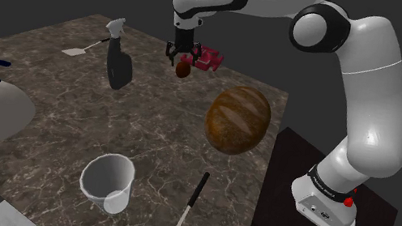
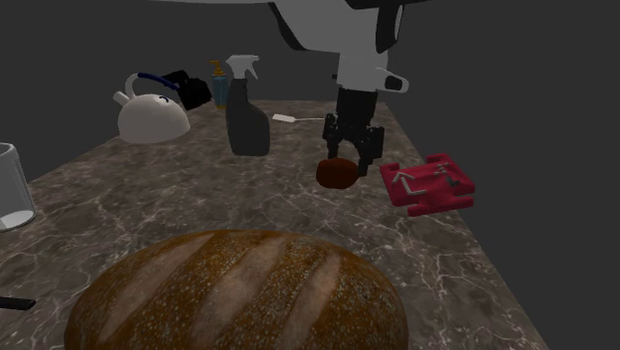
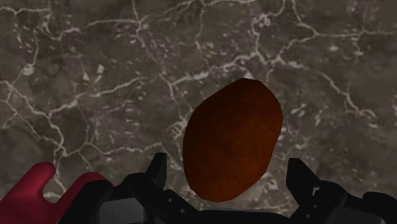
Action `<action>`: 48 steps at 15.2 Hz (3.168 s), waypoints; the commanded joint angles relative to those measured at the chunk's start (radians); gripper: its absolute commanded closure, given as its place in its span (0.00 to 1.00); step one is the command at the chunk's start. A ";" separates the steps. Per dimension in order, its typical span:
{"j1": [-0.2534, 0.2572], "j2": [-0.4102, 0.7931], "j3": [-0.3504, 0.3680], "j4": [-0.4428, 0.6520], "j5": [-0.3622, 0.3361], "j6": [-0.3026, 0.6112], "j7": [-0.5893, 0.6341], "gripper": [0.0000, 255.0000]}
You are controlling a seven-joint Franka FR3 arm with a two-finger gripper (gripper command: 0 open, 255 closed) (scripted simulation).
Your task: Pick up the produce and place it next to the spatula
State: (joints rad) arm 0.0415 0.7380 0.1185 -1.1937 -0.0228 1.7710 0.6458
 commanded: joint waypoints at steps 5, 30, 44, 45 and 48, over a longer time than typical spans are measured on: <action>0.000 0.000 0.000 0.000 0.000 0.001 0.000 1.00; 0.006 -0.020 0.003 0.182 0.002 -0.201 0.005 1.00; 0.026 -0.213 0.022 -0.010 0.019 -0.200 0.052 1.00; 0.030 -0.257 0.026 -0.079 0.024 -0.174 0.063 1.00; 0.046 -0.371 0.042 -0.253 0.039 -0.112 0.097 1.00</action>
State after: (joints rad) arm 0.0833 0.4114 0.1552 -1.3733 0.0105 1.6299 0.7320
